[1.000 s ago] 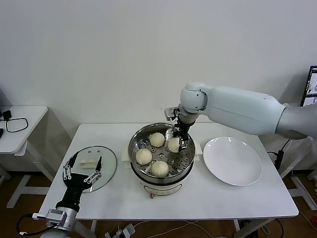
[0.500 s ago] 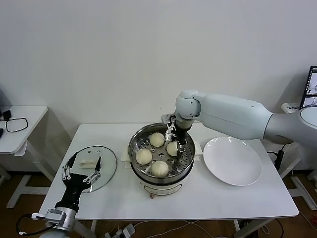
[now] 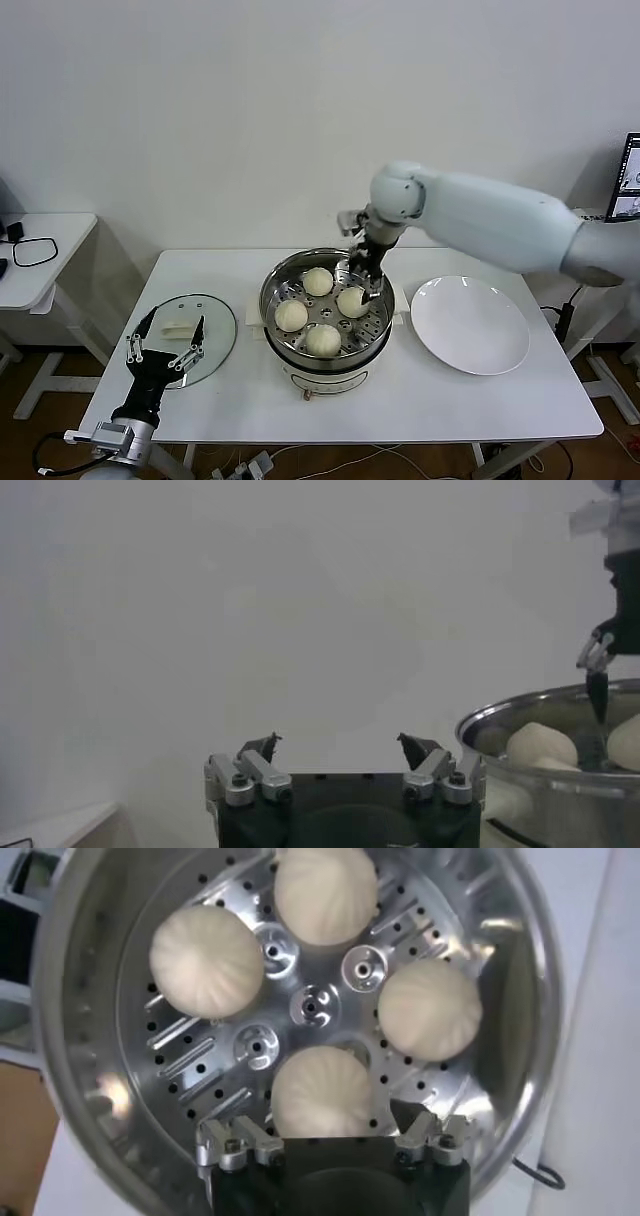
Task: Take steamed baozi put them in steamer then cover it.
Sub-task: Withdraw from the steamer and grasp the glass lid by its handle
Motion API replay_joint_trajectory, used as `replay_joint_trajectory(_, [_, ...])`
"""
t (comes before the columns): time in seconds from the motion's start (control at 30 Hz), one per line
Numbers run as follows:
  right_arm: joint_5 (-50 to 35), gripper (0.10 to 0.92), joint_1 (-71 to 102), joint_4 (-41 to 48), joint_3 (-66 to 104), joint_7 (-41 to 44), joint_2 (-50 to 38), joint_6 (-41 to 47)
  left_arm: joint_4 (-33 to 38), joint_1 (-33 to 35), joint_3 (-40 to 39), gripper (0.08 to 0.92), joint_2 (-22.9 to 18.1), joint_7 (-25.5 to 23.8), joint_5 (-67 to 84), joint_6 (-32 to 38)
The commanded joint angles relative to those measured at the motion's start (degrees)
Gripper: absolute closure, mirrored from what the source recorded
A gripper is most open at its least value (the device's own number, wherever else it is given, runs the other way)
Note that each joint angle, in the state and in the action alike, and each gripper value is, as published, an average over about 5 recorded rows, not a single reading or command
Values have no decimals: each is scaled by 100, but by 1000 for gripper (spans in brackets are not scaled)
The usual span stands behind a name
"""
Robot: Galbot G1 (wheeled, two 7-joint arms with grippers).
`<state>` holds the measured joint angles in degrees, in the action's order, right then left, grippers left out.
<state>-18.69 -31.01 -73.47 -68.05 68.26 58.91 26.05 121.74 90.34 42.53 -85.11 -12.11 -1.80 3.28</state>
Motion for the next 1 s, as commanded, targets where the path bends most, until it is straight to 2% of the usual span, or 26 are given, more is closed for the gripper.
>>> replay_joint_trajectory(0.03, [-488, 203, 152, -708, 1099, 182, -1671, -52, 54, -16, -34, 177, 1, 5, 3, -17])
replay_joint_trajectory(0.13, [-635, 203, 1013, -953, 2195, -146, -2242, -215, 69, -56, -45, 177, 7, -2, 35, -47])
replay_joint_trajectory(0.2, [-831, 203, 1781, -1104, 3111, -704, -2548, -463, 70, -90, -53, 177, 35, 3, 64, -126])
replay_joint_trajectory(0.37, [-1831, 203, 3800, -1501, 5047, -3094, -3038, -1554, 44, -165, -90, 177, 94, 168, 115, -406])
replay_joint_trajectory(0.53, [-2539, 203, 5489, -2046, 6325, -5158, -3092, -2376, -57, -267, -172, 177, 125, 309, 82, -382])
replay_joint_trajectory(0.73, [-2421, 203, 7747, -2788, 8221, -6561, -2457, -2810, -81, -371, -221, 177, 66, 396, 54, -137])
replay_joint_trajectory(1.0, [-1163, 203, 9886, -3410, 9418, -7147, -947, -3632, -188, -455, -280, 177, 68, 460, 39, 38])
